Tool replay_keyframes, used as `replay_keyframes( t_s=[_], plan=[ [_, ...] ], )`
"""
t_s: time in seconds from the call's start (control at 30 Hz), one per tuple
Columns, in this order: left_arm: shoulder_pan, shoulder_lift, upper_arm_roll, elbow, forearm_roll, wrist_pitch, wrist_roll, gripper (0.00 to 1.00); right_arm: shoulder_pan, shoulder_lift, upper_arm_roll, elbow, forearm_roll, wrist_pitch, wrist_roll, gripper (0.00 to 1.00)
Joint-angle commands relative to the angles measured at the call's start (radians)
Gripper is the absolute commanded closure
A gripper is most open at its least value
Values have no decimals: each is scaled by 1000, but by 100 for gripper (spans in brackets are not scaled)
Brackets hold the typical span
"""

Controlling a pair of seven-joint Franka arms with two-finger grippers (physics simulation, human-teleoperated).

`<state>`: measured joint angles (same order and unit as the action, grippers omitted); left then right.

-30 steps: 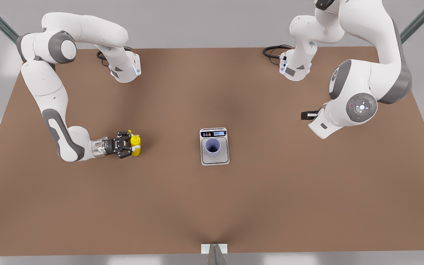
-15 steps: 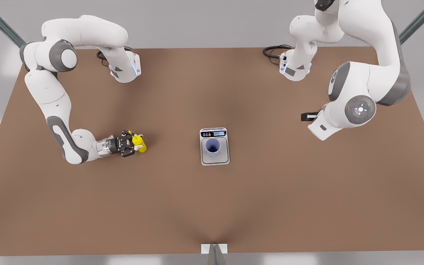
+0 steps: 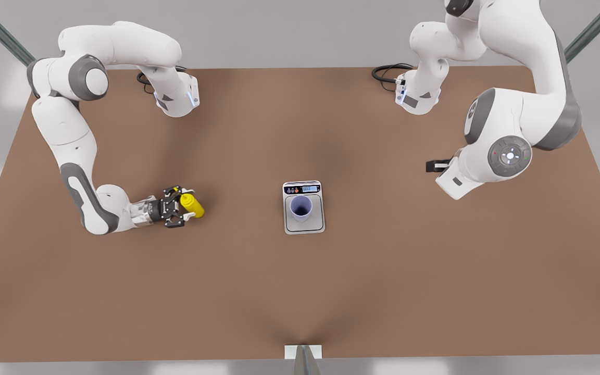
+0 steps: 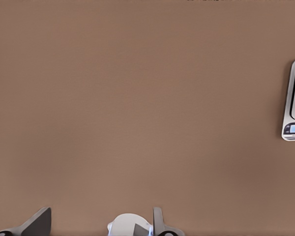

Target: Move cup to the weight, pick up sauce bottle, pour sauce

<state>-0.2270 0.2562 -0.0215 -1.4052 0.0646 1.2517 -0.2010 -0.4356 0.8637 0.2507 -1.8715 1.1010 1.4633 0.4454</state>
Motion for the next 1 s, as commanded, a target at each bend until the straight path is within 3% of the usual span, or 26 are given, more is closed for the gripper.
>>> replay_keyframes(
  t_s=[0.0, 0.43, 0.53, 0.63, 0.7, 0.77, 0.83, 0.87, 0.97],
  plan=[
    [0, 0, 0, 0, 0, 0, 0, 0, 0, 1, -2, 0, -3, 0, -1, 0],
    [0, 0, 0, 0, 0, -2, -2, 0, -14, -5, -8, 18, -46, 15, 1, 0],
    [0, 0, 0, 0, -2, -2, -2, 0, -17, -11, -62, 87, -104, 14, 12, 0],
    [0, -2, 0, 0, -3, -2, -2, 0, -25, -35, -97, 267, -384, -12, 18, 0],
    [0, -3, -2, 23, -25, -2, 8, 0, 50, -170, -94, 486, -725, -127, 18, 0],
    [0, -2, 0, 106, -54, 0, -3, 0, 314, -437, -96, 612, -1055, -144, -2, 0],
    [0, -6, 0, 110, -62, -5, 3, 0, 373, -625, -36, 602, -1084, -120, -5, 0],
    [0, -8, 0, 110, -62, -11, 3, 0, 380, -744, -24, 431, -1089, 14, -11, 0],
    [0, -15, 0, 110, -62, -14, 2, 0, 382, -738, -24, 414, -1115, 58, -114, 0]
  ],
)
